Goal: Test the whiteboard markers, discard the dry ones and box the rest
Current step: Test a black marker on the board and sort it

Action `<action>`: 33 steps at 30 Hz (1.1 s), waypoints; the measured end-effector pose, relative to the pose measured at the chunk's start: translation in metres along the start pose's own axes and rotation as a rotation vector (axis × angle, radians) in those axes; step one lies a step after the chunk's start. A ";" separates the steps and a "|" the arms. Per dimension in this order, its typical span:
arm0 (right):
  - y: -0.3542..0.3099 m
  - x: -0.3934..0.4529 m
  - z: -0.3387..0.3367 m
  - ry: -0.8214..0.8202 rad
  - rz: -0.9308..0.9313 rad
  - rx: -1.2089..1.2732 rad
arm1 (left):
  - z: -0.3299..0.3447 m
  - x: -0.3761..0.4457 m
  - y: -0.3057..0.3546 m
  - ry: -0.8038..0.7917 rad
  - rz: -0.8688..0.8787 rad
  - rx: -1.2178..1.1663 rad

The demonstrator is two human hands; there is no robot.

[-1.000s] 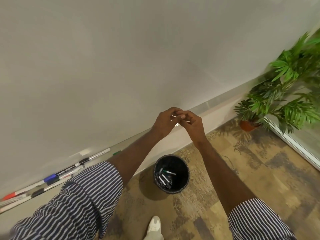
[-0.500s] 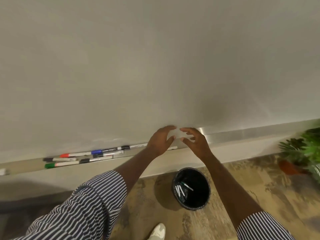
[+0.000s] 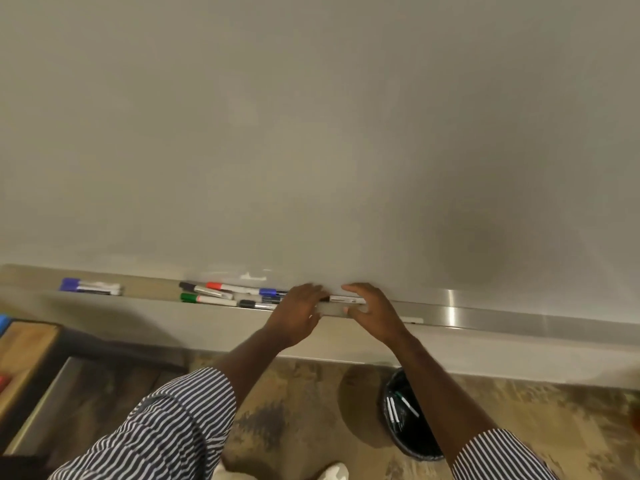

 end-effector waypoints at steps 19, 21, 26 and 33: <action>-0.113 0.043 0.141 -0.221 -0.019 -0.303 | -0.085 -0.087 -0.132 0.031 -0.205 0.129; -0.115 0.044 0.147 -0.231 -0.007 -0.327 | -0.086 -0.085 -0.134 0.011 -0.192 0.128; -0.116 0.049 0.153 -0.216 0.026 -0.365 | -0.082 -0.076 -0.144 -0.038 -0.152 0.178; -0.118 0.051 0.157 -0.181 0.034 -0.400 | -0.068 -0.052 -0.145 -0.179 -0.109 0.425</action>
Point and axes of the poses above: each hand's wrist, its own x-axis towards the middle knuckle, its own z-axis out of the palm, y = z × x, the point moved 8 cm from there along x, towards the middle knuckle, and after that the axes turned 7 degrees about -x, right-handed, at the moved point
